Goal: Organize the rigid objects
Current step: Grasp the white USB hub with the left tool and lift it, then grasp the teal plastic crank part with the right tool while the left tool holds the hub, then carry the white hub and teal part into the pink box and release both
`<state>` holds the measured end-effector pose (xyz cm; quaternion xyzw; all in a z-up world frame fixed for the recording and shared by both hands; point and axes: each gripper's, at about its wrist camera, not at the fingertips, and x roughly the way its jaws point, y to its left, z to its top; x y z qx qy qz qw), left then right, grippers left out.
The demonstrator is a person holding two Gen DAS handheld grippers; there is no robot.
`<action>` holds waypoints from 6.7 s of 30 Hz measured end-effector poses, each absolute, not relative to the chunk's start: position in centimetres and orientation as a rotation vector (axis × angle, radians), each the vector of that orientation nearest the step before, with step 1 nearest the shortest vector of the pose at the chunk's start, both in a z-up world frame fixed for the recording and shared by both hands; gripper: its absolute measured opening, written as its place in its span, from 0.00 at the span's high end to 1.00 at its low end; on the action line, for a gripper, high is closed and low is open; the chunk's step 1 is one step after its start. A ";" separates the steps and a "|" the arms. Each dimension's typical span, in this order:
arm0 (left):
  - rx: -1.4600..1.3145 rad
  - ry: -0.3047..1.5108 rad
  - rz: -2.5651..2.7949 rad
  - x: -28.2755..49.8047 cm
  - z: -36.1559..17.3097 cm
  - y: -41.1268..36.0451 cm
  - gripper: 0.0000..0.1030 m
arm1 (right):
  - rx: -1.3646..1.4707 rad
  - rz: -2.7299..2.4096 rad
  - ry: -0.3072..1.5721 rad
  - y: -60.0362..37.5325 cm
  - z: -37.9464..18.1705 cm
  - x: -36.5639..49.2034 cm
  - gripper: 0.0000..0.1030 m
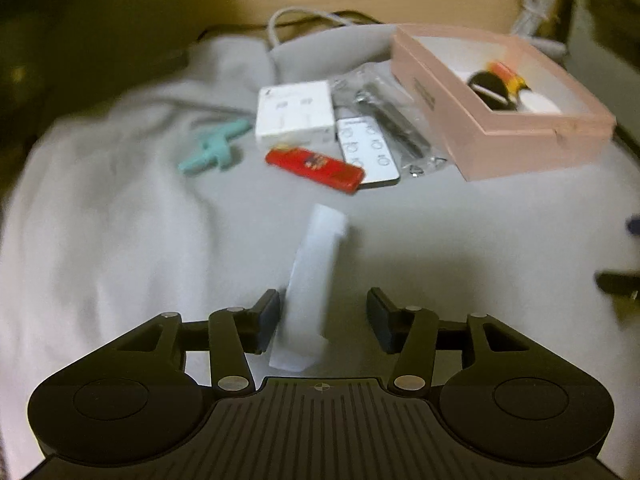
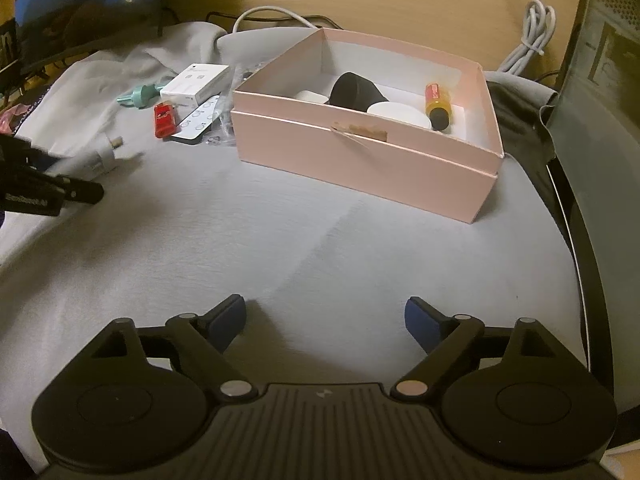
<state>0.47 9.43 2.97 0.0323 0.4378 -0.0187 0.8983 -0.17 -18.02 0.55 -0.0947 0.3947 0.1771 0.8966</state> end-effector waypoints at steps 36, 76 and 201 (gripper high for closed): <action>-0.216 0.747 -0.163 -0.9 5.9 8.5 0.50 | -0.245 0.437 0.793 -15.7 0.1 -1.5 0.09; -0.170 0.781 0.210 1.9 2.7 2.8 0.80 | -0.209 0.574 0.735 -17.7 -1.1 -1.3 0.00; -0.216 0.596 -0.204 7.5 12.2 1.7 0.79 | -0.147 0.225 0.632 -24.5 9.0 -3.3 0.32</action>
